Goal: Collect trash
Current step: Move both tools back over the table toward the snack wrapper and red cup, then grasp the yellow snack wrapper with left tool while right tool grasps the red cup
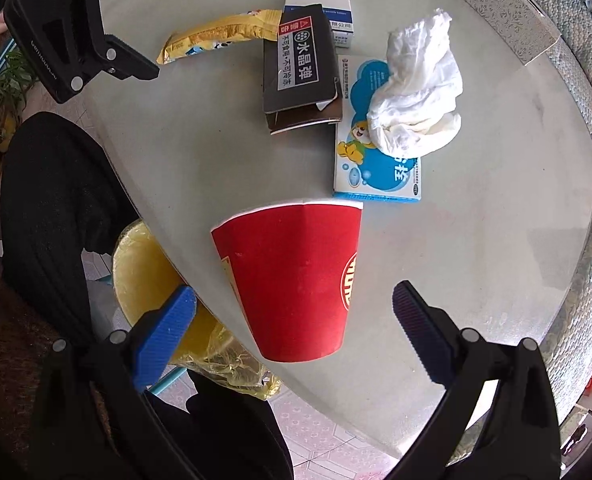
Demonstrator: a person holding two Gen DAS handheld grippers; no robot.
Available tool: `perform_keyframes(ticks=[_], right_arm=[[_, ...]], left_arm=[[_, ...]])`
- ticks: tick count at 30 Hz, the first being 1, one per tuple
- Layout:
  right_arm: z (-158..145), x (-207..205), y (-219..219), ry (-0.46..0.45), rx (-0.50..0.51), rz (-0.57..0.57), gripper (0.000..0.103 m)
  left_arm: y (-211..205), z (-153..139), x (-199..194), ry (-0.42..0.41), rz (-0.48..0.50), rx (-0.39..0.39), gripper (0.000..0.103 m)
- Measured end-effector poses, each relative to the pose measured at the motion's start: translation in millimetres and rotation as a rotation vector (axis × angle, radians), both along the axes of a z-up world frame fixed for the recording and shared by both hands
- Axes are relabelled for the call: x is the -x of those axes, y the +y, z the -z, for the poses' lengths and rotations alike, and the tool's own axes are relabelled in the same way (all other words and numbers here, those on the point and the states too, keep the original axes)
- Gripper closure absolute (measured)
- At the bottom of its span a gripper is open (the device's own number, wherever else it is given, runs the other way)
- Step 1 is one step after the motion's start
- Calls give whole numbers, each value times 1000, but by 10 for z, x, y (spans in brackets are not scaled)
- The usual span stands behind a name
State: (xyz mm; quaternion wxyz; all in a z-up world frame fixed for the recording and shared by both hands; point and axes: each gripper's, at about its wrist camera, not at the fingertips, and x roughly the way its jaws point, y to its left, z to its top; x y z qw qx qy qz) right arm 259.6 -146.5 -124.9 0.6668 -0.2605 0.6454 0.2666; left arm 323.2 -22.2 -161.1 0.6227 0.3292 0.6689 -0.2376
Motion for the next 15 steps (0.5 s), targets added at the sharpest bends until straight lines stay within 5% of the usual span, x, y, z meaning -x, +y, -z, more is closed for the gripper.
perform_keyframes(ticks=[15], right_arm=[[341,0,74,30,11,1,7]], left_arm=[[57,326,-218,46,-23,12,7]])
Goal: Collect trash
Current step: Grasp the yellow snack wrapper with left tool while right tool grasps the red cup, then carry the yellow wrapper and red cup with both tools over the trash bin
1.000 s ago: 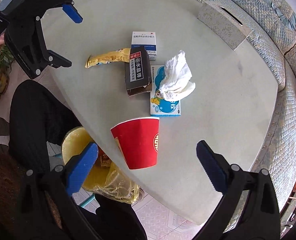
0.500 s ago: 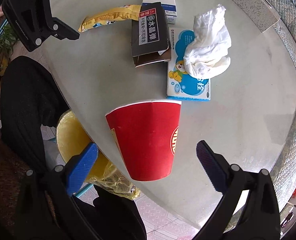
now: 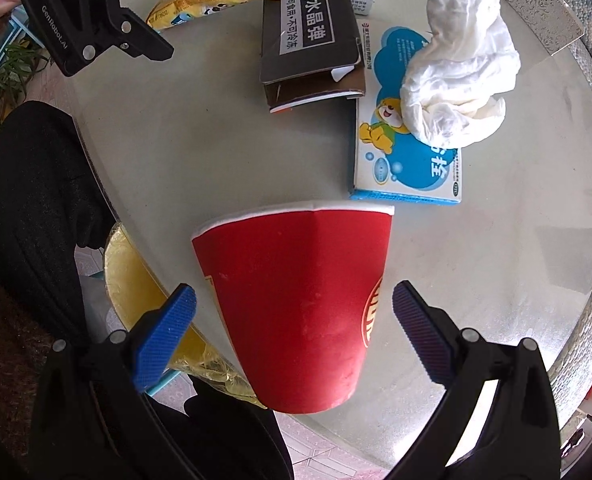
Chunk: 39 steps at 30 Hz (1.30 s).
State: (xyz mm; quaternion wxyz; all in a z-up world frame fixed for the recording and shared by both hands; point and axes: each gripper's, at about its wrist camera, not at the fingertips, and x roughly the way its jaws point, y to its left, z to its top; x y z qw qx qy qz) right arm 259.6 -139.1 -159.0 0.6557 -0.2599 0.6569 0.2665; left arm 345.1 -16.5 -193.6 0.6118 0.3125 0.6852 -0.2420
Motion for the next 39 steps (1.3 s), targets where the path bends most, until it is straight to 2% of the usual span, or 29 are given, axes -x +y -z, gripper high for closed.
perform_keyframes(ticks=[7,9,10,14,16,21,29,39], right_arm=[[-11,-132,-63,-12,-4,31,8],[-2,-141,-71,-10,-3,35,15],[12,-145,-73,1,-3,40,31],[6,-148,-59,-5,1,46,33],[-3,-144,-60,-8,-3,54,35],[-49,-145,-48,-20,-2,68,41],[-172,-130,-21,-54,-2,92,45],[-303,-143,-45,-94,9,119,46]], left_arm=[[-5,81,53,-4,26,10,8],[-24,100,79,4,35,14,18],[-23,114,77,12,36,15,19],[-25,85,80,16,35,47,30],[-46,59,97,10,34,51,37],[-24,-17,58,12,0,54,78],[15,-57,22,2,-47,52,87],[65,-179,90,-22,-101,62,87]])
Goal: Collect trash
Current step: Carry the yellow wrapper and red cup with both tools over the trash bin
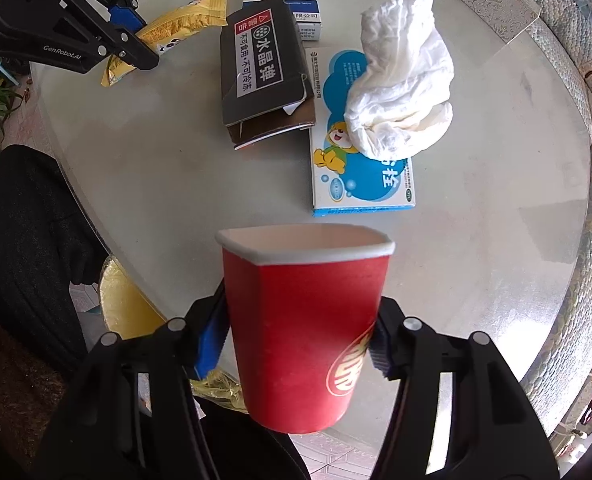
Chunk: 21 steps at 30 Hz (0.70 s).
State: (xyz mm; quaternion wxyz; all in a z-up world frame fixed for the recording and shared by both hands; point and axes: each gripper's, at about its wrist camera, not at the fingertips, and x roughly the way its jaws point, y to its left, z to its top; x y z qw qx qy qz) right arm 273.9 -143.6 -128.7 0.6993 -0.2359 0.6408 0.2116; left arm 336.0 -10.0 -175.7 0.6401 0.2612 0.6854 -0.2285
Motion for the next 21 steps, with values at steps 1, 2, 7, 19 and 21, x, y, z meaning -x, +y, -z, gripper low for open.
perform_keyframes(ticks=[1,2,7,19,21], right_arm=[[-25,3,0,-2,-1,0,46],[-57,4,-2,-10,-3,2,46],[-282,35,-8,-51,-5,18,46],[-990,583,101,-172,-31,25,45],[-1066,735,135,-185,-36,20,45]], left_arm=[[33,-43,-17,-1,0,3,87],[32,-68,-10,-3,-4,6,87],[35,-262,69,-27,-10,23,87],[-10,-1075,724,-112,-14,85,87],[-11,-1156,892,-122,-17,91,87]])
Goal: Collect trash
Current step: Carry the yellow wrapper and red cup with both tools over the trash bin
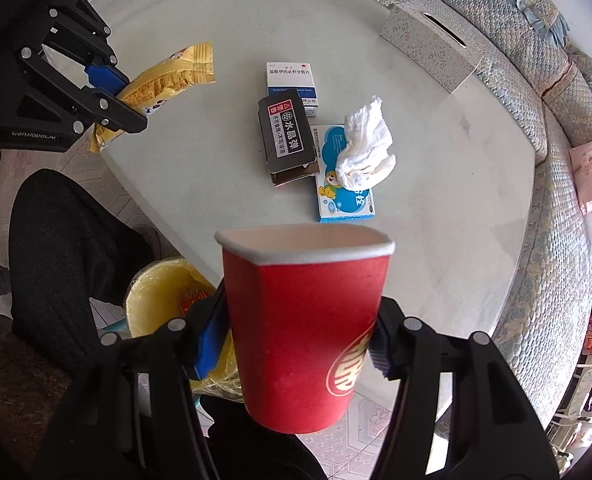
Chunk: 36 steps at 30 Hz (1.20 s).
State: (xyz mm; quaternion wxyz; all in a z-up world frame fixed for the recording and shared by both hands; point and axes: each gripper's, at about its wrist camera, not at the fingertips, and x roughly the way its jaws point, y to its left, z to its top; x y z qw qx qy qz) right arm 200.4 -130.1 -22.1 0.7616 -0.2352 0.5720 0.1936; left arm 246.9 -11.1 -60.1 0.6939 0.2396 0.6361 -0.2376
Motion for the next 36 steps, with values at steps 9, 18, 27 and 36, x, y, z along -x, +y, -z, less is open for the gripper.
perform_keyframes(ticks=[9,18,27,36], right_arm=[[-139,645,173,-18,-6,-15,45],[20,1135,348,-11,-5,-31,45],[431,1399,389,-18,21,-26,45],[943,1522,385,23,37,-9,45]], left_arm=[[29,29,795,0,-2,16,87],[-42,319,1210,23,19,47,87],[-86,893,1397,59,5,59,87],[-115,1396,1499,65,-20,59,87]])
